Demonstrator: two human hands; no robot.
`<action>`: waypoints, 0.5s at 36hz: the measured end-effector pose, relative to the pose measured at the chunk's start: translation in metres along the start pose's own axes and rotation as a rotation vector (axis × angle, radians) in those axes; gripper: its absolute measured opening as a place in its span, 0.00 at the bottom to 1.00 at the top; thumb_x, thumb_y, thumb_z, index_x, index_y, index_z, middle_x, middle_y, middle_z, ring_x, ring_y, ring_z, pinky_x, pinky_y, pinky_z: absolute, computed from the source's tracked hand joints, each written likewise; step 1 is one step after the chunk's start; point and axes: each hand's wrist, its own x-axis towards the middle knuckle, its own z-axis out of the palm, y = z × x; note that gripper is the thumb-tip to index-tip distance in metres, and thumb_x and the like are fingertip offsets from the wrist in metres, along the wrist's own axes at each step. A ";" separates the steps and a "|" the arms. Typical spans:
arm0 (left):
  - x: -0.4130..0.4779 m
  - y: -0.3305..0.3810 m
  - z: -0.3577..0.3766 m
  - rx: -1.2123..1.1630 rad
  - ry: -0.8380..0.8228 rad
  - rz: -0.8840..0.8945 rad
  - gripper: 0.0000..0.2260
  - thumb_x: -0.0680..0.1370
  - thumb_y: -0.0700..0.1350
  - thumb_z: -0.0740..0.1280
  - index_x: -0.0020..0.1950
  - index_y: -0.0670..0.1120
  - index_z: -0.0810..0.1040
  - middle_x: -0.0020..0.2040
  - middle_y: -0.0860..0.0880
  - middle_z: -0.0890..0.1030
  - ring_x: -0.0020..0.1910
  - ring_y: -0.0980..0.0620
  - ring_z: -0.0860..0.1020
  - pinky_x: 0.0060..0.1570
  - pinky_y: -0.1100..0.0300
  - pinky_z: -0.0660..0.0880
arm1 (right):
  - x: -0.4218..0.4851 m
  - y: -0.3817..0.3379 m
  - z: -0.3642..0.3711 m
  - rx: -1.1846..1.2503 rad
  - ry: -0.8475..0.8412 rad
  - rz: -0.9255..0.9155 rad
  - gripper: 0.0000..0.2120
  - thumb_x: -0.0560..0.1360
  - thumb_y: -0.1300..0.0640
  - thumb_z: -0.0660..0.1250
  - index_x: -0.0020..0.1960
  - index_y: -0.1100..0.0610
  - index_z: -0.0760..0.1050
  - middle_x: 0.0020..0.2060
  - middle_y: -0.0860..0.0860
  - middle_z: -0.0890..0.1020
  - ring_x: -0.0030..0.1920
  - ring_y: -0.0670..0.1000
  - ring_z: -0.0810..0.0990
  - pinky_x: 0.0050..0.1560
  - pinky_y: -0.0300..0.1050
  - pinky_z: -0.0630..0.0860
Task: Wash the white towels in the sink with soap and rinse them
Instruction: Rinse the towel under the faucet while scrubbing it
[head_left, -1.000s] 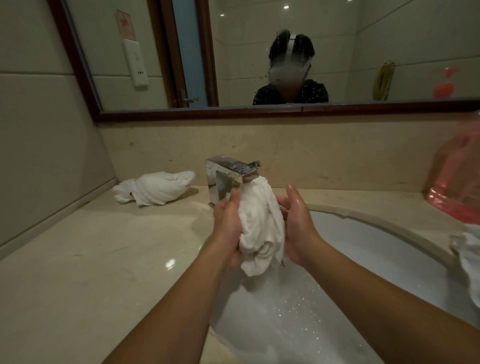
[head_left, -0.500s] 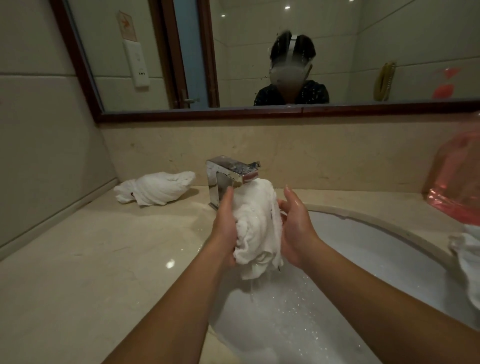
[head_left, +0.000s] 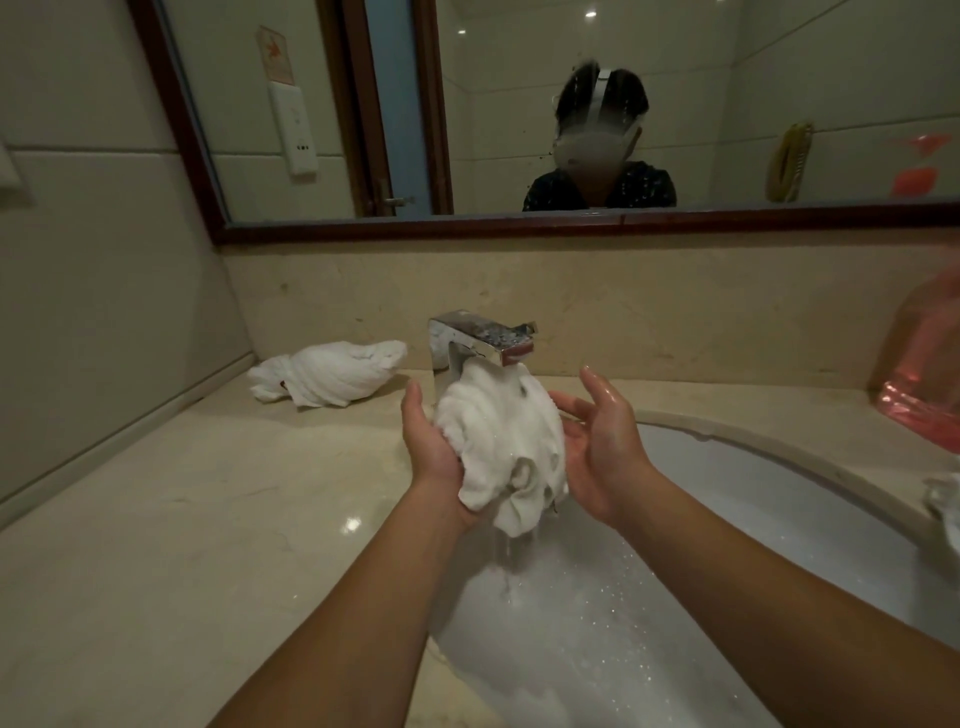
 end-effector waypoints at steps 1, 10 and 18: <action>0.000 0.001 -0.001 0.001 0.002 0.004 0.38 0.78 0.72 0.60 0.68 0.41 0.83 0.66 0.36 0.82 0.69 0.35 0.79 0.76 0.42 0.68 | 0.000 0.001 -0.001 -0.023 -0.015 -0.012 0.26 0.86 0.40 0.58 0.63 0.63 0.78 0.52 0.61 0.88 0.53 0.60 0.87 0.52 0.54 0.80; 0.006 0.000 -0.002 0.074 0.033 0.080 0.26 0.80 0.65 0.65 0.55 0.41 0.84 0.52 0.41 0.83 0.62 0.42 0.81 0.71 0.51 0.73 | 0.008 0.017 -0.006 -0.300 -0.066 -0.068 0.24 0.86 0.38 0.55 0.65 0.52 0.82 0.56 0.52 0.89 0.58 0.55 0.87 0.67 0.58 0.79; 0.003 -0.007 0.001 0.253 -0.029 0.054 0.24 0.83 0.63 0.63 0.47 0.45 0.86 0.42 0.45 0.88 0.43 0.47 0.87 0.45 0.53 0.78 | 0.034 0.031 -0.011 -0.364 -0.140 -0.063 0.38 0.70 0.22 0.60 0.71 0.42 0.77 0.63 0.48 0.85 0.64 0.55 0.85 0.69 0.61 0.77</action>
